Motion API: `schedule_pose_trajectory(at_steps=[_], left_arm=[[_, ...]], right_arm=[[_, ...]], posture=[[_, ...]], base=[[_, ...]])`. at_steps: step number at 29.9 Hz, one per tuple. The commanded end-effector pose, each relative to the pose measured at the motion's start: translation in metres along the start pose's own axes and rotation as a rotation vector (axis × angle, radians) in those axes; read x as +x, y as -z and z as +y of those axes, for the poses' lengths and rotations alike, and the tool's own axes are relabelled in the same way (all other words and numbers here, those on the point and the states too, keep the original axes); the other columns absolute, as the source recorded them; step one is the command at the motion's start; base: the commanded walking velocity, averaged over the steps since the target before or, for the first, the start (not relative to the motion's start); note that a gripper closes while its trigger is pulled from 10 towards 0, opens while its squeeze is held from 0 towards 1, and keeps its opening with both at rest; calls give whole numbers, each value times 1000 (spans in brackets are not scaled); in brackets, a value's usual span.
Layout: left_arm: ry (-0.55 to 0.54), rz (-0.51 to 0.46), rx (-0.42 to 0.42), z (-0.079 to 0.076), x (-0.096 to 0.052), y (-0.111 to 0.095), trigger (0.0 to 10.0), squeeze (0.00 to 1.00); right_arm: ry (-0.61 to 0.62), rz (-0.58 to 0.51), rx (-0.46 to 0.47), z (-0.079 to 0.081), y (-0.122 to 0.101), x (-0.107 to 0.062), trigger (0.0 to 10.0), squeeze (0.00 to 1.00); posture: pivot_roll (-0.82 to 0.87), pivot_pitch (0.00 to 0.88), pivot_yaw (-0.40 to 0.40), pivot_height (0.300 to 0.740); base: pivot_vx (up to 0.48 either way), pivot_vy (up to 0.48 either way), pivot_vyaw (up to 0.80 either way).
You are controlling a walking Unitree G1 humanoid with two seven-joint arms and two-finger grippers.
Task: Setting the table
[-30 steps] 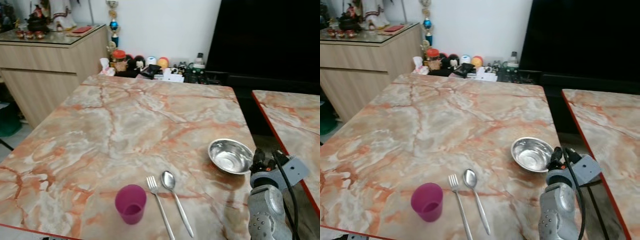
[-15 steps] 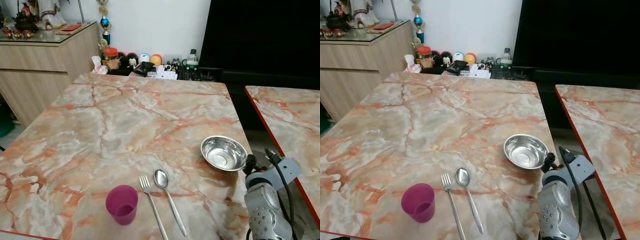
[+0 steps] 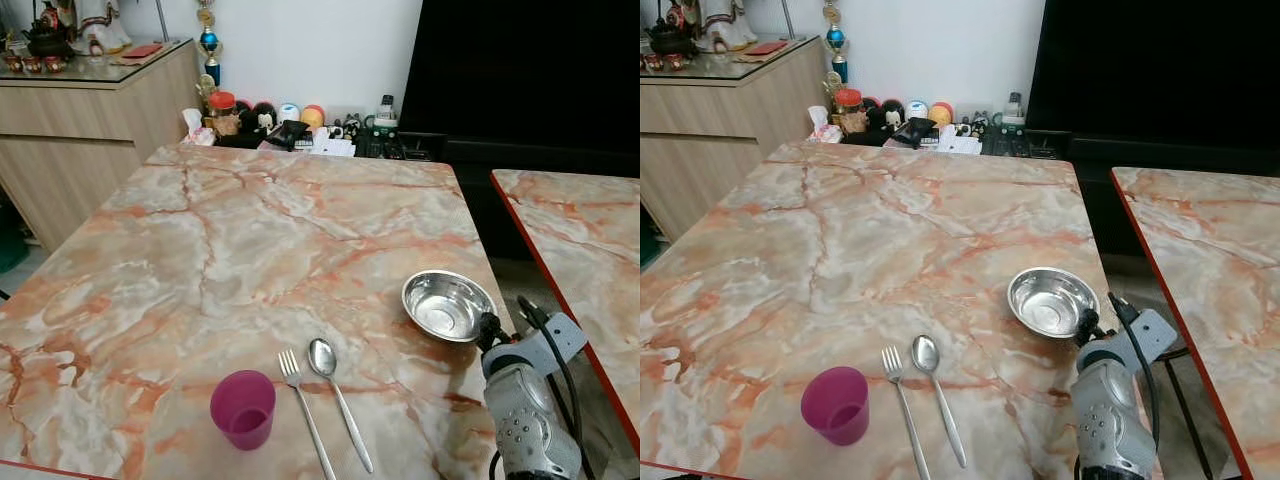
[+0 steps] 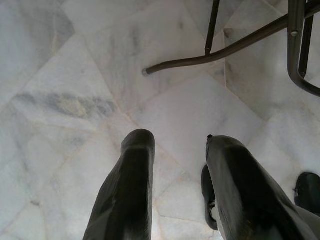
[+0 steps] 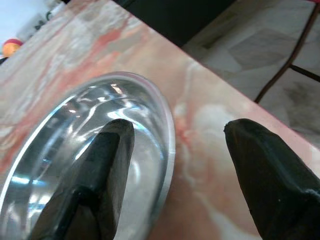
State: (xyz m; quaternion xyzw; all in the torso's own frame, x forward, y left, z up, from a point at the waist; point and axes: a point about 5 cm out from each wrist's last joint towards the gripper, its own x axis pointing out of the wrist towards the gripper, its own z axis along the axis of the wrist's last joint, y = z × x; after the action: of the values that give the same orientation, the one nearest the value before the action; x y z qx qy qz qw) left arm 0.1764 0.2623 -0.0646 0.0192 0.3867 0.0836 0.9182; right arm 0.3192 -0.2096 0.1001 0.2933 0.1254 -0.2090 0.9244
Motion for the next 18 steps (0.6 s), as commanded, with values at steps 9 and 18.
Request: schedule_pose_trajectory(at_steps=[9,18], left_arm=[[5,23,-2,2,-2,6,10000,0],[15,24,4,1,-2,6,10000,0]], right_arm=[[-26,46,-5,6,6,4,10000,0],[-34,73,-8,7,11,6,10000,0]], posture=[[1,28,-8,740],[2,15,-9,740]], base=[[0,0,0],[0,0,0]])
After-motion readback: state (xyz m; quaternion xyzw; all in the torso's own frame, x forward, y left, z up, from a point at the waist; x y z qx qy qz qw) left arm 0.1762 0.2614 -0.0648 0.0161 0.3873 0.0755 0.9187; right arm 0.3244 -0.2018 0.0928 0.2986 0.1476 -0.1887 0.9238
